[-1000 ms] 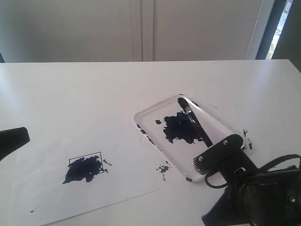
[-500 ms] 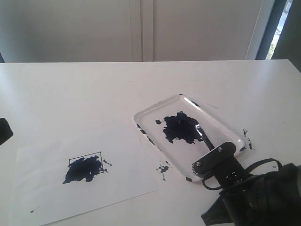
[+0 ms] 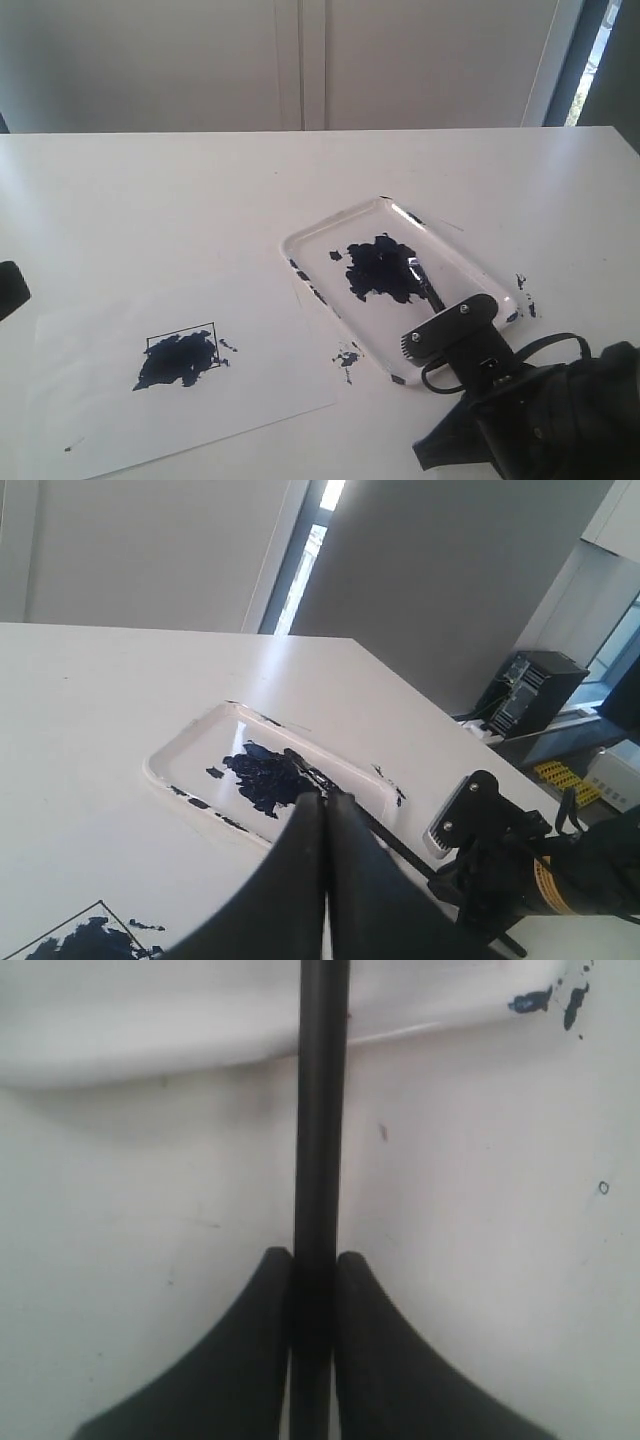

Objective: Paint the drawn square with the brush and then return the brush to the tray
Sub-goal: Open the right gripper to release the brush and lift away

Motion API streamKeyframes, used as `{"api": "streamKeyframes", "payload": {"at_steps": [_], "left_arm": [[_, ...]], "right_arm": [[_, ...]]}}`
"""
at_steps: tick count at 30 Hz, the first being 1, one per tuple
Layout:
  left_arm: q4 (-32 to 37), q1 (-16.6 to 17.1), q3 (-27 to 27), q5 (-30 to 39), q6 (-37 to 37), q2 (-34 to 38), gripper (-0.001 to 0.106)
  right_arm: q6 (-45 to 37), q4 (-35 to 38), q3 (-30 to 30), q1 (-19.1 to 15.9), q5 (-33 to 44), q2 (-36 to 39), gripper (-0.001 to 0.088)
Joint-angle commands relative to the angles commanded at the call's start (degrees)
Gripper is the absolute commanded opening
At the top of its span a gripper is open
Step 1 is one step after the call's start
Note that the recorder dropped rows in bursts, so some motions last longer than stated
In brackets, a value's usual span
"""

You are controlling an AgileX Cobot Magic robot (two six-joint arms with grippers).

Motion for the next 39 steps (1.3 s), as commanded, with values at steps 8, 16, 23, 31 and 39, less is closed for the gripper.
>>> {"api": "streamKeyframes", "payload": {"at_steps": [8,16,23,31,39], "left_arm": [[0.11,0.00,0.00,0.59,0.00,0.00,0.000],[1.42,0.00,0.00,1.36,0.00,0.00,0.000],[1.42,0.00,0.00,5.22,0.00,0.00,0.000],[1.42,0.00,0.00,6.37,0.00,0.00,0.000],[1.42,0.00,0.00,8.41,0.00,0.00,0.000]], "right_arm": [[0.57,0.24,0.00,0.00,-1.07,-0.89,0.0445],[0.46,0.60,0.00,0.22,-4.61,-9.66,0.0572],[-1.11,0.83,0.00,0.22,-7.78,-27.41,0.0544],[-3.21,1.32,0.00,0.22,-11.66,-47.25,0.0312],[-9.88,1.32,3.71,0.22,-25.79,-63.49,0.0000]]}}
